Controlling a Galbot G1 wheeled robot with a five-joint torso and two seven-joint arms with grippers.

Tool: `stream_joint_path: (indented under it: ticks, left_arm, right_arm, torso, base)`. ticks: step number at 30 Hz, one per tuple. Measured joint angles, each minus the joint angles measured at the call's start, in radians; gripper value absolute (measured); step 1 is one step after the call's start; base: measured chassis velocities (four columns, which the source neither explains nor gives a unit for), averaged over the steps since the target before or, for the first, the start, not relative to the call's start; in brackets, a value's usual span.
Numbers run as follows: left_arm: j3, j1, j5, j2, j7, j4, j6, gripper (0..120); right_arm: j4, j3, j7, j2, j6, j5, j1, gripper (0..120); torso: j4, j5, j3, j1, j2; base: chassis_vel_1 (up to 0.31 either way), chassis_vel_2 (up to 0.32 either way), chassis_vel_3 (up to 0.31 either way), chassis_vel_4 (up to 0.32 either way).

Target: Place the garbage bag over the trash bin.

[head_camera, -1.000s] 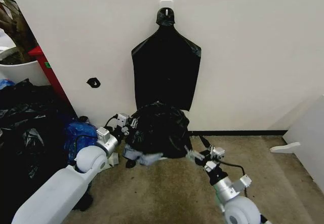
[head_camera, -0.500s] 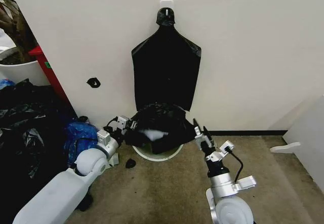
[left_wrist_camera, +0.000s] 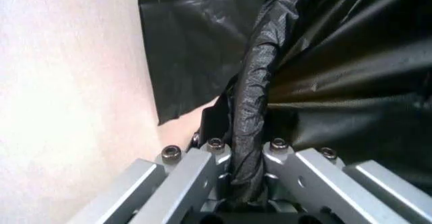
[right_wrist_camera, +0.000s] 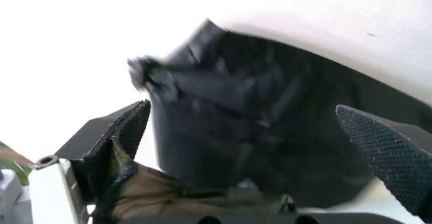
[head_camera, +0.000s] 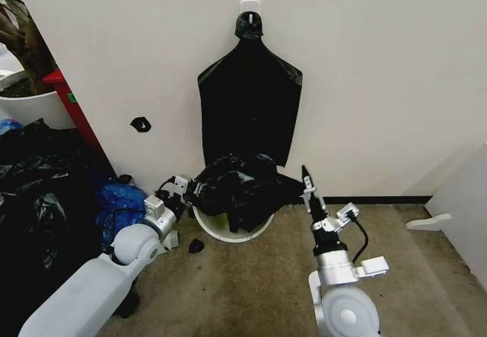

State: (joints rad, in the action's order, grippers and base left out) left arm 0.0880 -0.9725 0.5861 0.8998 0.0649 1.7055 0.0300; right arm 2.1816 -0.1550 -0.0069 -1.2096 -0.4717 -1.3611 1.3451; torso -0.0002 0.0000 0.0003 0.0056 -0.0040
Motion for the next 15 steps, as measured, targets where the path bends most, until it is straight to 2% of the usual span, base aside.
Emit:
stream_joint_path:
  ticks: [3,6,12,15]
  left_arm:
    - [-0.005,-0.005,-0.001,0.005,0.000,0.006,0.001,1]
    - [-0.006,-0.007,-0.003,0.006,0.000,0.012,0.003,1]
    - [-0.005,-0.020,-0.020,0.011,-0.005,0.017,0.017,1]
    - [-0.007,-0.036,-0.019,0.022,-0.003,0.032,0.034,1]
  right_arm:
    - [0.012,-0.009,0.005,-0.060,0.018,-0.028,-0.013,100]
    - [0.012,-0.004,0.029,-0.079,0.035,-0.007,-0.008,100]
    - [-0.019,-0.007,0.068,-0.067,0.043,0.075,-0.001,100]
    - [-0.064,-0.004,0.018,-0.055,0.041,0.113,-0.003,100]
  torso:
    - [-0.0002,0.0000,0.000,0.000,0.000]
    - [-0.0001,0.0001,0.000,0.000,0.000]
    - [-0.0002,0.0002,0.000,0.000,0.000]
    - [-0.0001,0.0001,0.000,0.000,0.000]
  base:
    - [0.000,0.000,0.000,0.000]
    - [0.000,0.000,0.000,0.000]
    - [0.000,0.000,0.000,0.000]
    - [0.000,0.000,0.000,0.000]
